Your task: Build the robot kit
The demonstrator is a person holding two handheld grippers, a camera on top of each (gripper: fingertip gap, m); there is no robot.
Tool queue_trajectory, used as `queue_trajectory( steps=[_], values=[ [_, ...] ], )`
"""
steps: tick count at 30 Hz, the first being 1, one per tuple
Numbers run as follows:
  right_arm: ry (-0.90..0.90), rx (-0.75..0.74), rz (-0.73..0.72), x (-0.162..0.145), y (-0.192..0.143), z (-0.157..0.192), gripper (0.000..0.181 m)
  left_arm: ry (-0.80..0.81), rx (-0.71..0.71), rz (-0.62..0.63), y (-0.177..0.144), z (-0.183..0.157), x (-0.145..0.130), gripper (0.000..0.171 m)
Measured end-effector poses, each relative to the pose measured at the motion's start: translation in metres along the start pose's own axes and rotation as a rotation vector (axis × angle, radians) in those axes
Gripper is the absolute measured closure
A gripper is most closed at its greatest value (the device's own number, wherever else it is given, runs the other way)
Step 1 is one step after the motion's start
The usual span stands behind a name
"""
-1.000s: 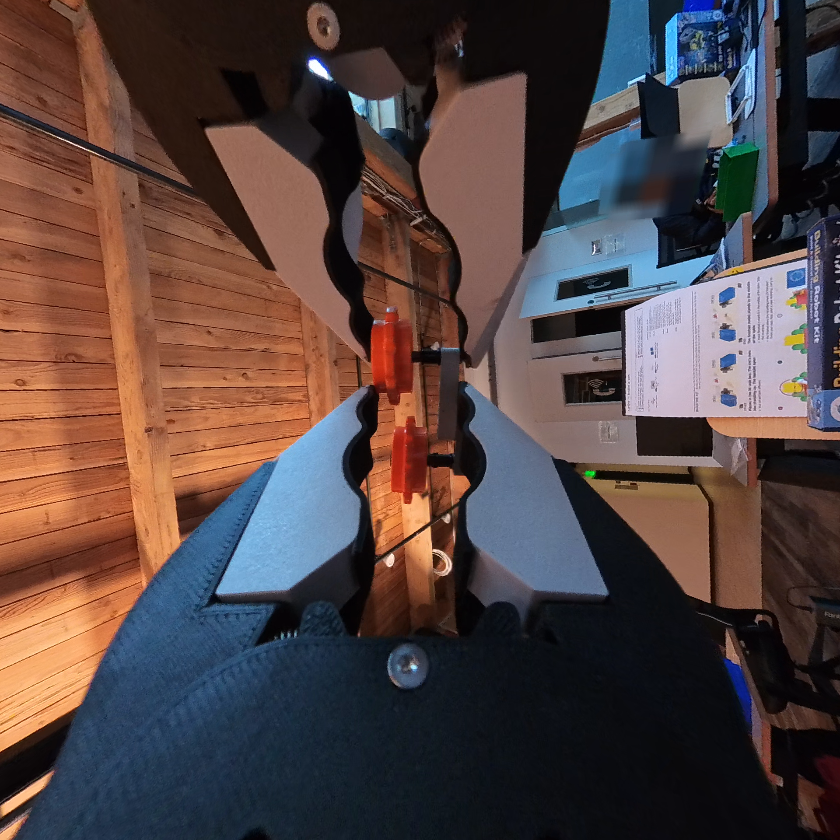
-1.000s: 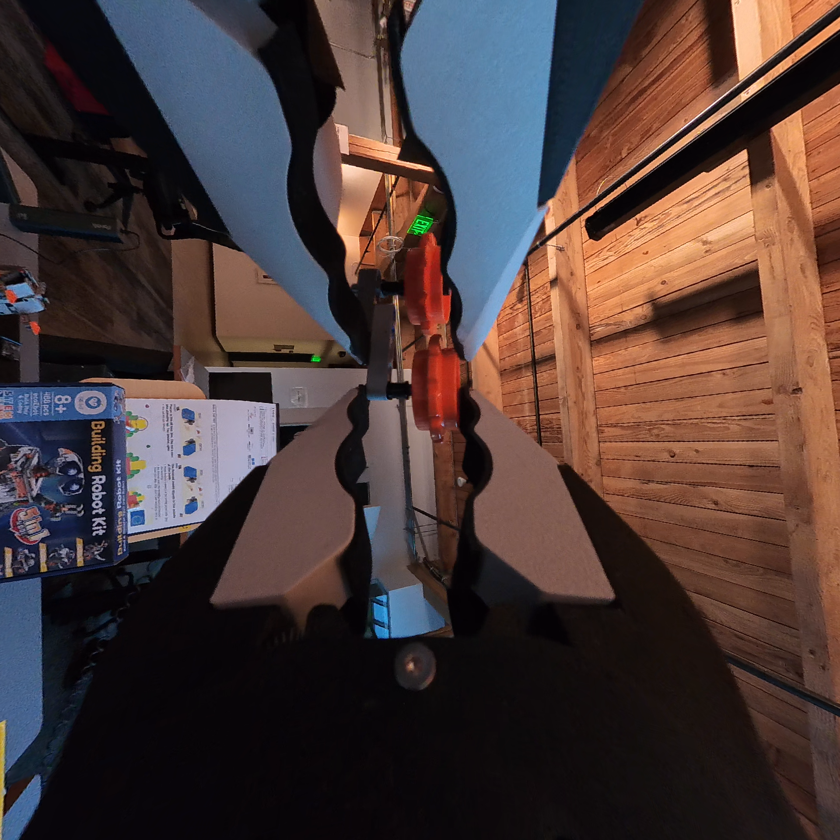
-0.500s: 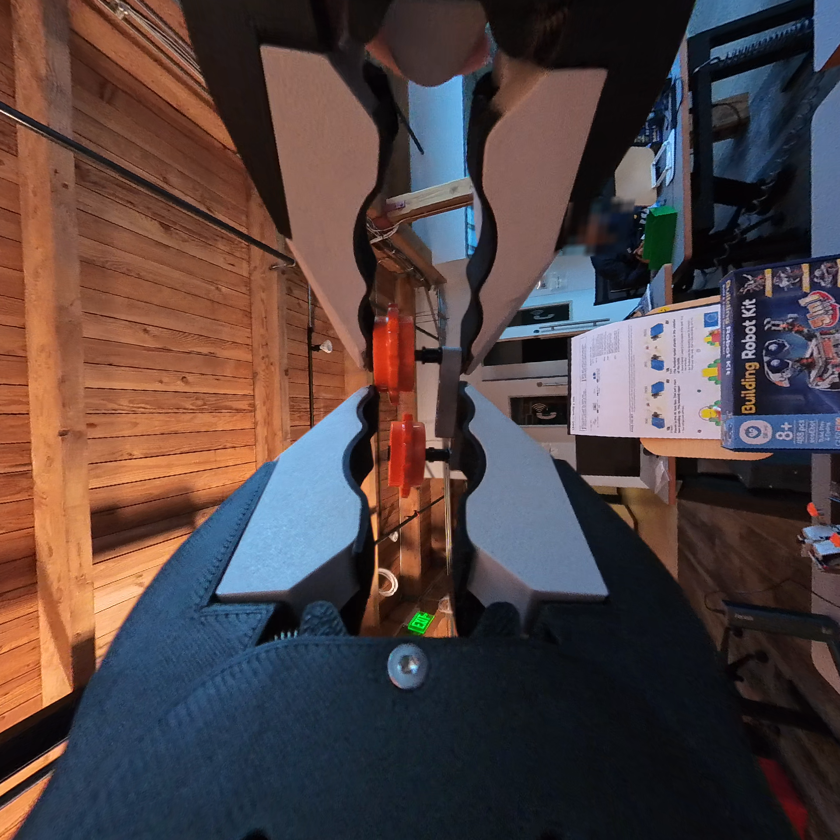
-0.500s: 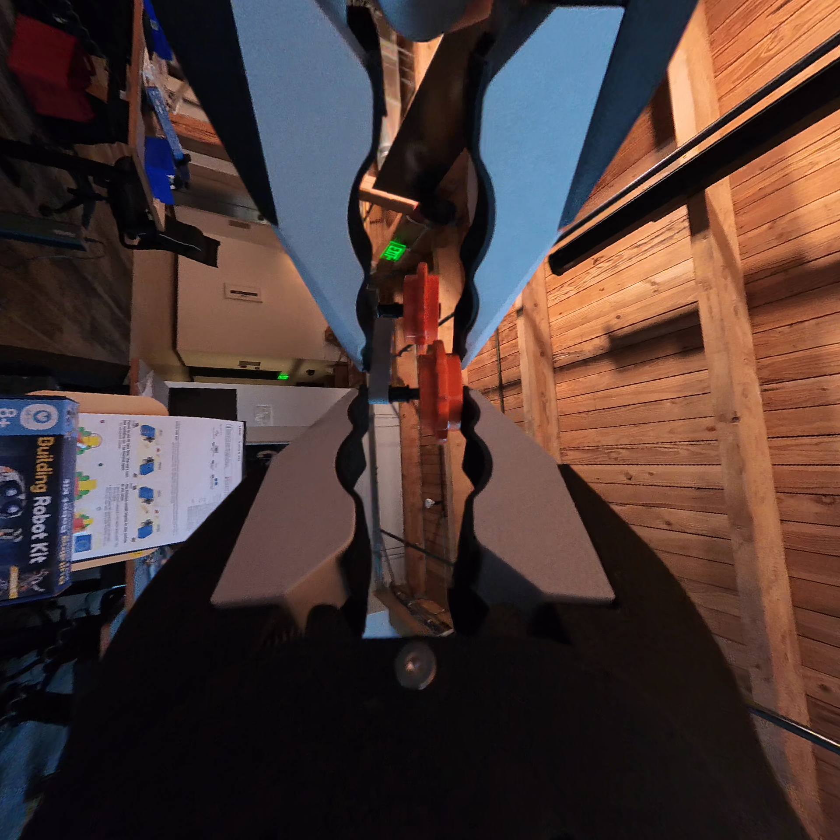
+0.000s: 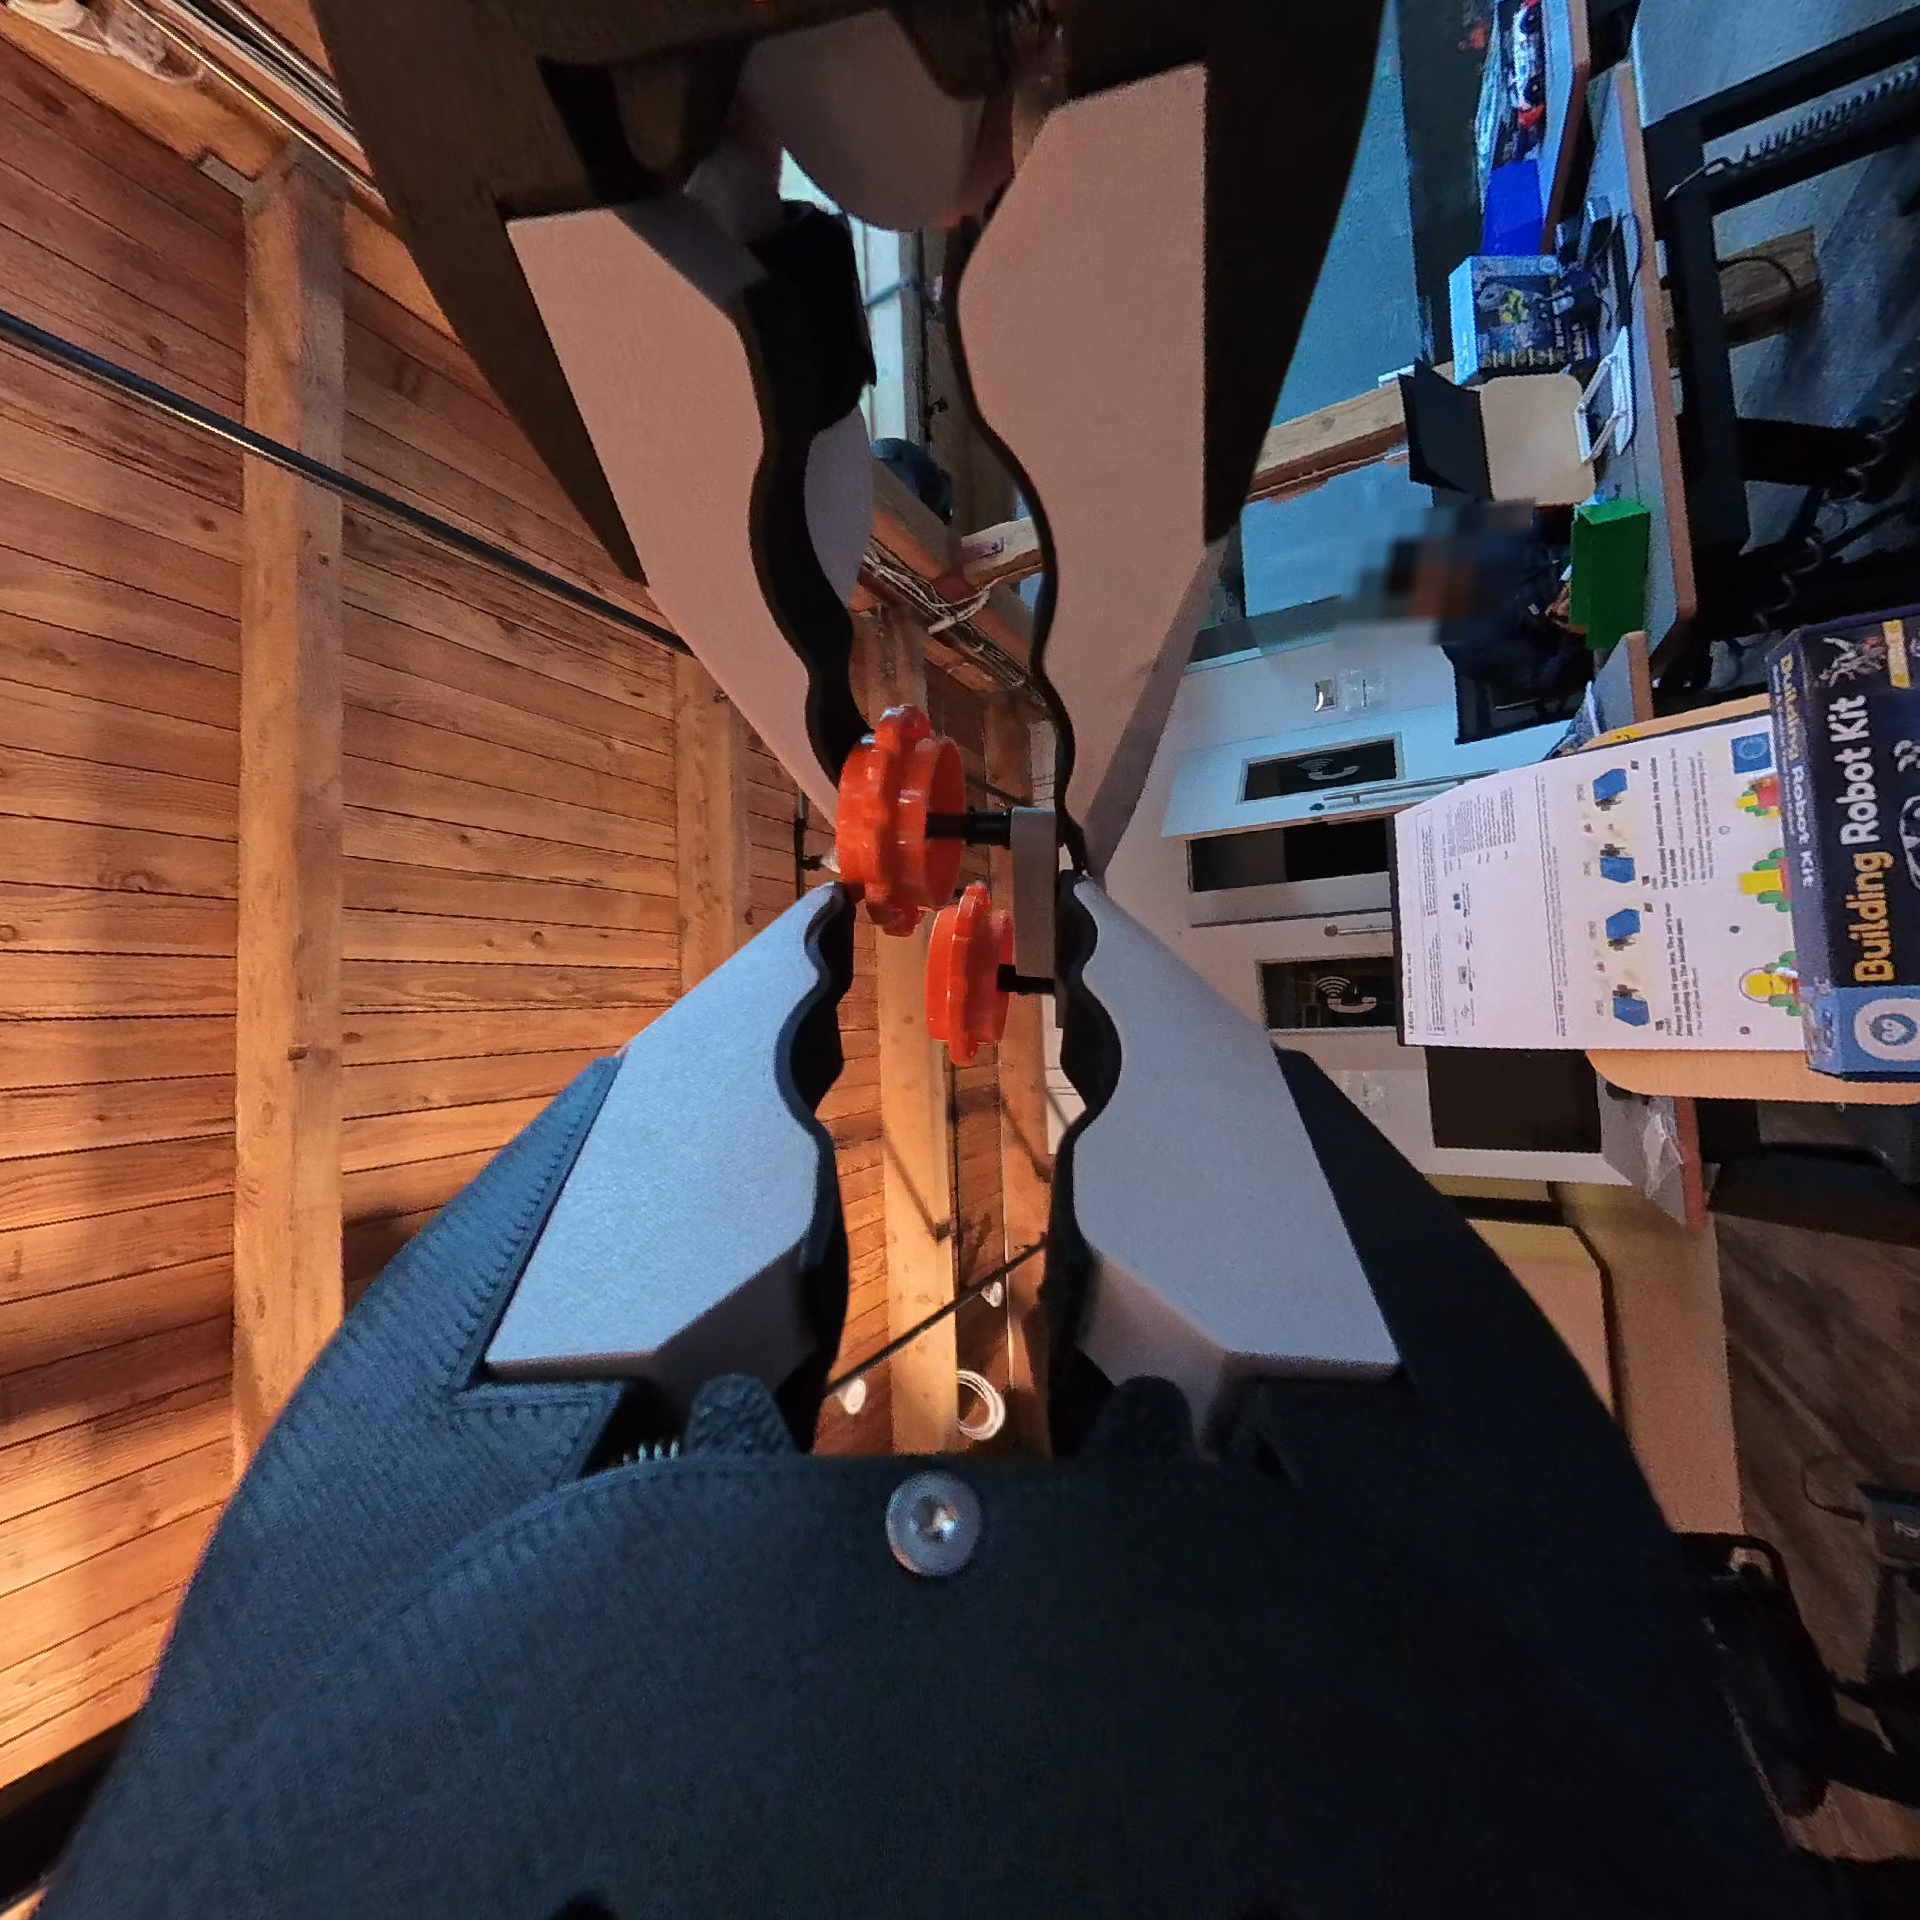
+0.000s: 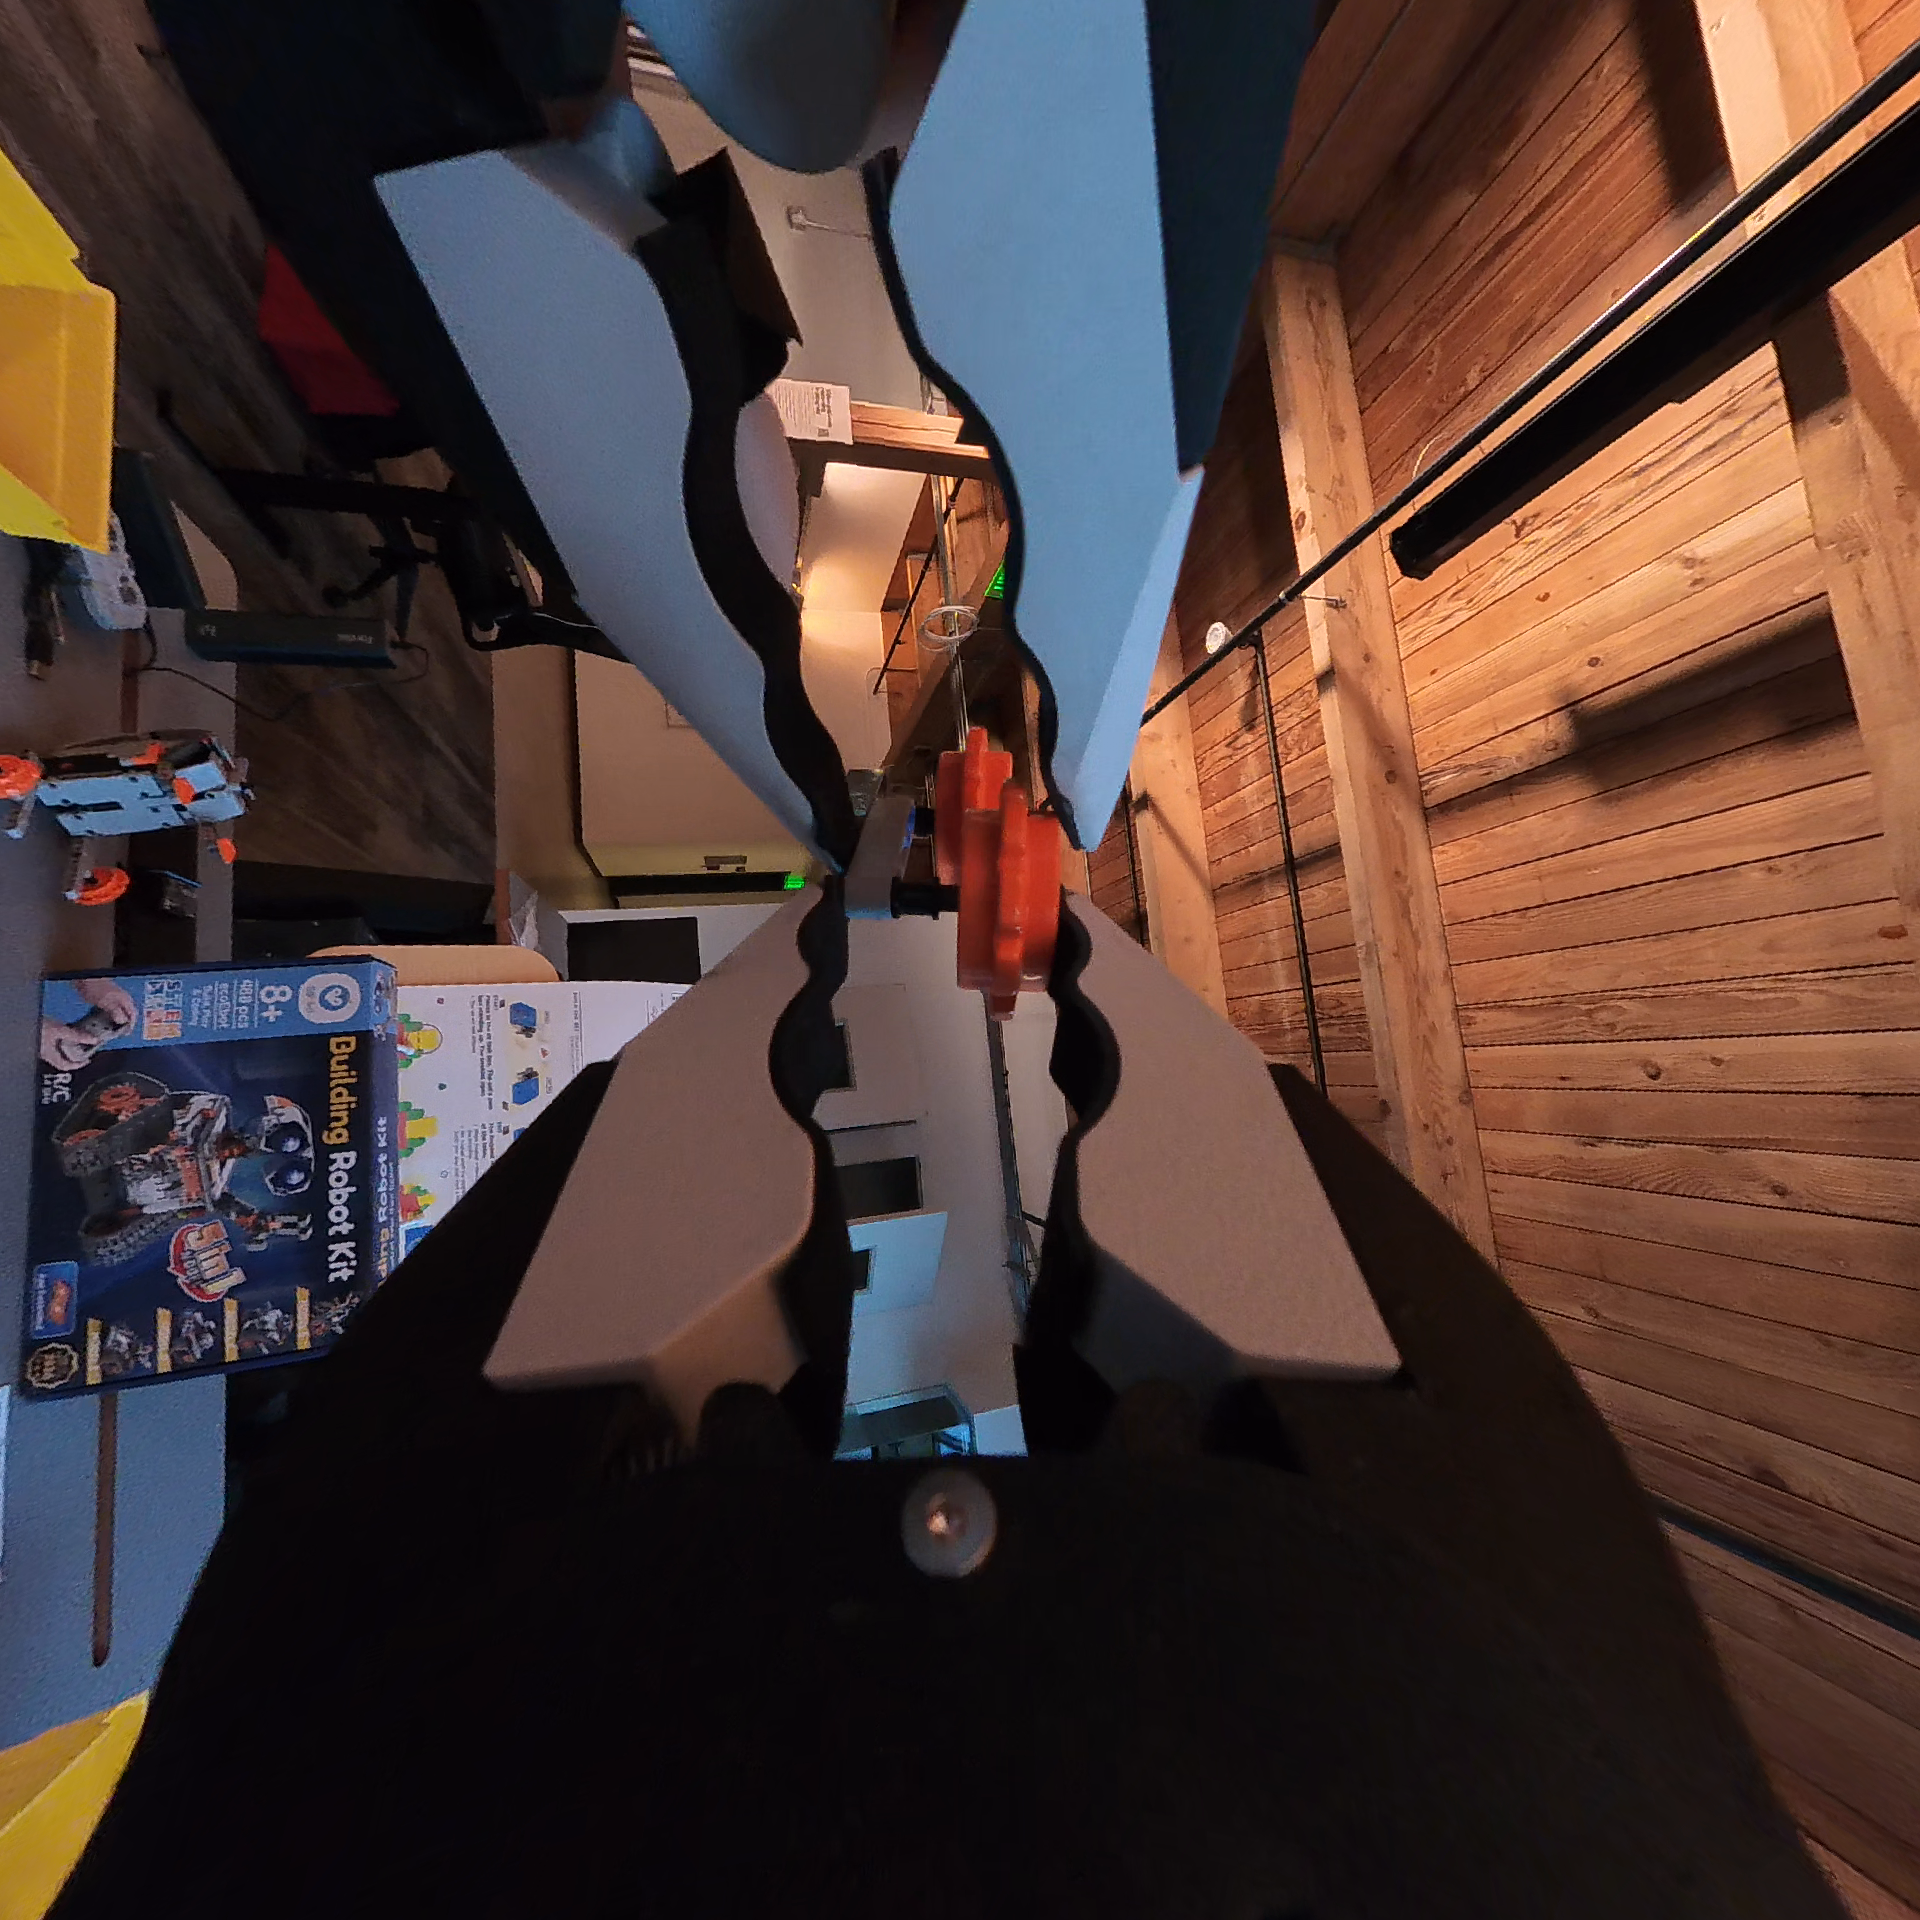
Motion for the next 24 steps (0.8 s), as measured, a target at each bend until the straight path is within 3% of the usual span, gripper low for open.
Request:
queue_trajectory(
  steps=[9, 18, 24],
  values=[
    [0.03, 0.046, 0.002, -0.016, 0.008, 0.026, 0.145, -0.013, -0.028, -0.018, 0.013, -0.027, -0.002, 0.136],
    [-0.002, 0.086, 0.015, -0.056, 0.052, 0.075, 0.145, -0.056, -0.002, -0.044, 0.054, -0.087, -0.033, 0.135],
    [0.0, 0.093, 0.023, -0.073, 0.071, 0.092, 0.145, -0.079, 0.0, -0.058, 0.073, -0.109, -0.048, 0.136]
  ],
)
Point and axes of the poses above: each gripper's, where its closed fingertips meet, y out along the fingers, x out of its top, z = x × y across the jaws, the point moved 5 cm from there along -y, back along the fingers, and after that the axes turned 4 degrees about -y, right-handed, at the moved point
